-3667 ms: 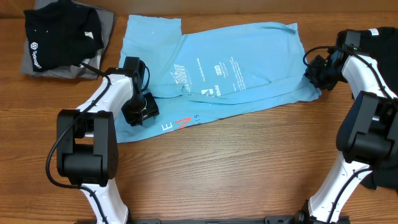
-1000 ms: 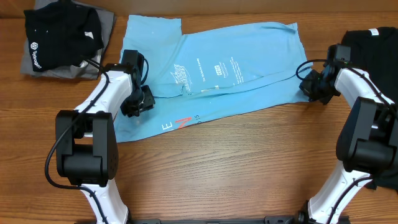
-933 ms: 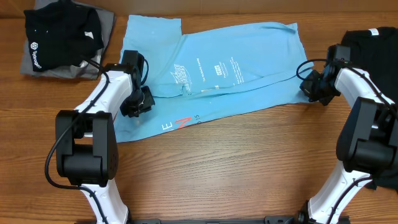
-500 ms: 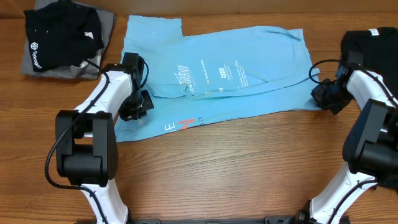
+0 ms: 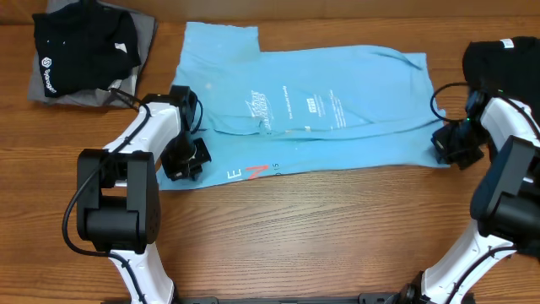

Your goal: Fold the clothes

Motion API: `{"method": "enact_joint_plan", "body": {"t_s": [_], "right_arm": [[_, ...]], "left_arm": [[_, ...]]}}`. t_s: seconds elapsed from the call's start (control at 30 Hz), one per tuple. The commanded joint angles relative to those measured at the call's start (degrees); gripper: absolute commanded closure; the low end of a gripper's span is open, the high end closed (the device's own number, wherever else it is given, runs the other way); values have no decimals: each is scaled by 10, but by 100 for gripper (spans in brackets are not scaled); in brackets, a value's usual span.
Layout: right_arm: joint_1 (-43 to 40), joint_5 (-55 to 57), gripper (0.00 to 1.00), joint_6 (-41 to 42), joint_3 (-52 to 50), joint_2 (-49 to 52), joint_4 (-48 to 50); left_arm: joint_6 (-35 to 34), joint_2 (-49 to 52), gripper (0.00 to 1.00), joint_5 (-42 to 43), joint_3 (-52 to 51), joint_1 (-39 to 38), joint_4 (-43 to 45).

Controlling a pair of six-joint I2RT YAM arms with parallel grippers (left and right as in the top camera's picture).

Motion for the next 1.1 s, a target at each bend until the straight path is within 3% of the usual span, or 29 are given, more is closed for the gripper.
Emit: {"method": "enact_joint_plan", "body": {"t_s": [0.0,0.37,0.57,0.8,1.07], "right_arm": [[-26,41,96,17,-9,-32,-12],[-53,68,96,13,-9,-132,-32],[-53,26,96,-31,-9,-145,-4],[-52,-61,96,-93,-9,-145,33],[-41,-61,96,-106,-9,-144,37]], "left_arm": [[-29,-20,96,-7,-5,-5,-26],[-45,-101,96,-59,-5,-5,-67],[2,-171,96,-56,-5,-4,58],[55,-106,96,52,-5,-4,94],[73,-28,96,69,-5,-4,121]]}}
